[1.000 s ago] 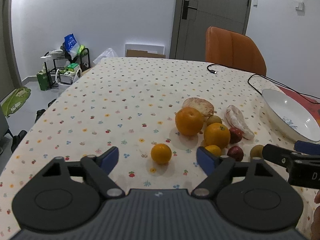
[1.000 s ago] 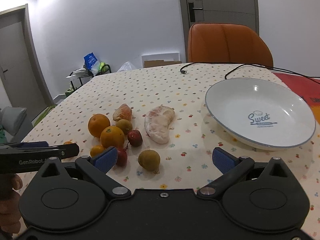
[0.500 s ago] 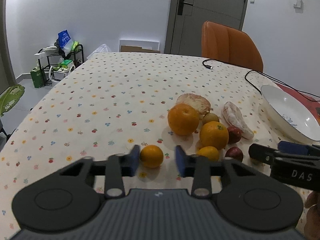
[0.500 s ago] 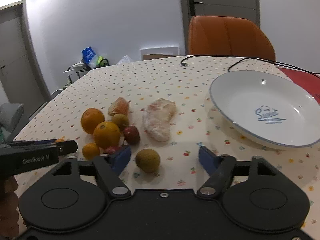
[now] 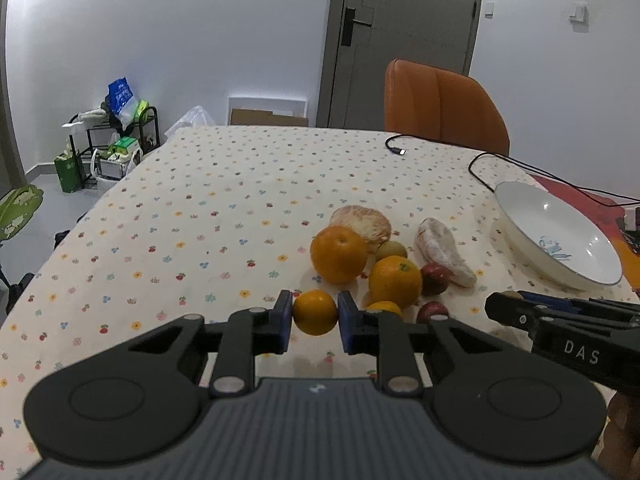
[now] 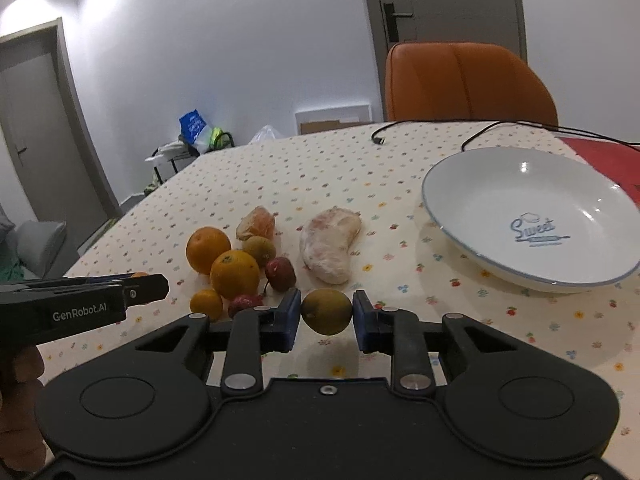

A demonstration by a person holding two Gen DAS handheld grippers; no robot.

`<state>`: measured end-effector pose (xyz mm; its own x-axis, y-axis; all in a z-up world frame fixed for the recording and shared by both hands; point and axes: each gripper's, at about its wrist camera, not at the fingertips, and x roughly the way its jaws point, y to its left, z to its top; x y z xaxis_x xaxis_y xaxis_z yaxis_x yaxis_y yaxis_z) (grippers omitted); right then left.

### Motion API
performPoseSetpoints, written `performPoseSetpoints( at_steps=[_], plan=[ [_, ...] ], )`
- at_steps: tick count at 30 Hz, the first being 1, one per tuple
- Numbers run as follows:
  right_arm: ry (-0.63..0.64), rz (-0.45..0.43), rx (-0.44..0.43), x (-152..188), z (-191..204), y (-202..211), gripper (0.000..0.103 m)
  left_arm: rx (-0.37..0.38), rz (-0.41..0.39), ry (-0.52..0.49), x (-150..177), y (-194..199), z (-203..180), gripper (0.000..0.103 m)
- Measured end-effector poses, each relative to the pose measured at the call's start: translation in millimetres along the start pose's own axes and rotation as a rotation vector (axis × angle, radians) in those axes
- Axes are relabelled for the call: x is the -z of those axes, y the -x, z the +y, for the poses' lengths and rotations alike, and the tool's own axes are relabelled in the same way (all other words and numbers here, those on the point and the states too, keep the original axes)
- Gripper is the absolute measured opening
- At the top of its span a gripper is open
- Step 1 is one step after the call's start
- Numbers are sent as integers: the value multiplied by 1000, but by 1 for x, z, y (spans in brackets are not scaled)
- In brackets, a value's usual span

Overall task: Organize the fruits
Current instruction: 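Carry both fruits to the white plate and open both tools to release them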

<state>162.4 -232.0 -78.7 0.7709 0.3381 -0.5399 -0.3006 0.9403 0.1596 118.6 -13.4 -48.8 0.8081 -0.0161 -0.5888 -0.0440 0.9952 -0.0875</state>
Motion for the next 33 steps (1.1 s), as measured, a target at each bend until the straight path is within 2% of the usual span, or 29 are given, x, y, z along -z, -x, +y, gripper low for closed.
performPoseSetpoints(
  at_steps=[10,33],
  plan=[
    [-32,-57,50,0,-22,26,26,36,-46,-31,-6,12,-24,23],
    [-90,-191,149,-1,-92,73,26,108,-112,-135,-22,12,-112,23]
  ],
)
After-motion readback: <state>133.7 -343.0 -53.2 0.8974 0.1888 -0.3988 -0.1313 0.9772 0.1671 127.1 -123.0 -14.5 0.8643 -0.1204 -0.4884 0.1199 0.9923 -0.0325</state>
